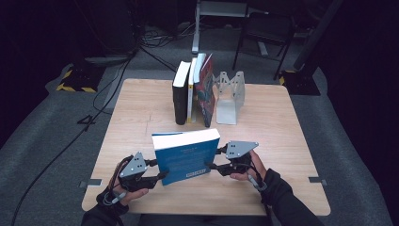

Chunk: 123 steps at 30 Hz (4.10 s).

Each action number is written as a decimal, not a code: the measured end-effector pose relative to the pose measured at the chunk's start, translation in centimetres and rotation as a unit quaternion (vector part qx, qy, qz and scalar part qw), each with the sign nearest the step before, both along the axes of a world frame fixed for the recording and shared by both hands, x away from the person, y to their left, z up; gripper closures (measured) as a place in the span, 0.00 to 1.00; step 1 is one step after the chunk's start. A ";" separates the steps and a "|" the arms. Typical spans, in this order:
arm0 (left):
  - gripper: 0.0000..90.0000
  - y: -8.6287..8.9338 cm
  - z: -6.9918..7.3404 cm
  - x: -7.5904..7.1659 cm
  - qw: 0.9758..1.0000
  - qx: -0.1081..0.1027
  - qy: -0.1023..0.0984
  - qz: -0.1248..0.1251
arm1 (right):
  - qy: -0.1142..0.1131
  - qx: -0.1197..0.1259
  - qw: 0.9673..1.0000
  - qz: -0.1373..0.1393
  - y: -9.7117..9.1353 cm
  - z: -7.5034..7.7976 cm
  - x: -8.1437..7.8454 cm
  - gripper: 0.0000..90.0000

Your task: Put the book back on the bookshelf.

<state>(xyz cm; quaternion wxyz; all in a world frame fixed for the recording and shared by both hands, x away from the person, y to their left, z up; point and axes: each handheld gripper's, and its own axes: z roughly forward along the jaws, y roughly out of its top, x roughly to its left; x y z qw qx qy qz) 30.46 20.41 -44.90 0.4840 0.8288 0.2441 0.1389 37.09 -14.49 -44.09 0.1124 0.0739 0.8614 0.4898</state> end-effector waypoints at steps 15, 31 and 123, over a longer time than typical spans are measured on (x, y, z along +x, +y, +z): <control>0.44 -2.7 0.4 4.2 1.000 0.006 0.005 -0.020 | -0.058 0.030 0.998 0.003 -1.8 4.7 -2.5 0.59; 0.34 -10.2 0.5 8.3 0.996 0.012 0.014 -0.082 | -0.072 0.051 0.995 -0.047 -4.8 7.4 -3.2 0.62; 0.16 -2.6 -5.5 1.3 0.987 0.117 0.091 0.058 | 0.013 -0.031 0.960 -0.278 -8.9 14.2 0.0 0.66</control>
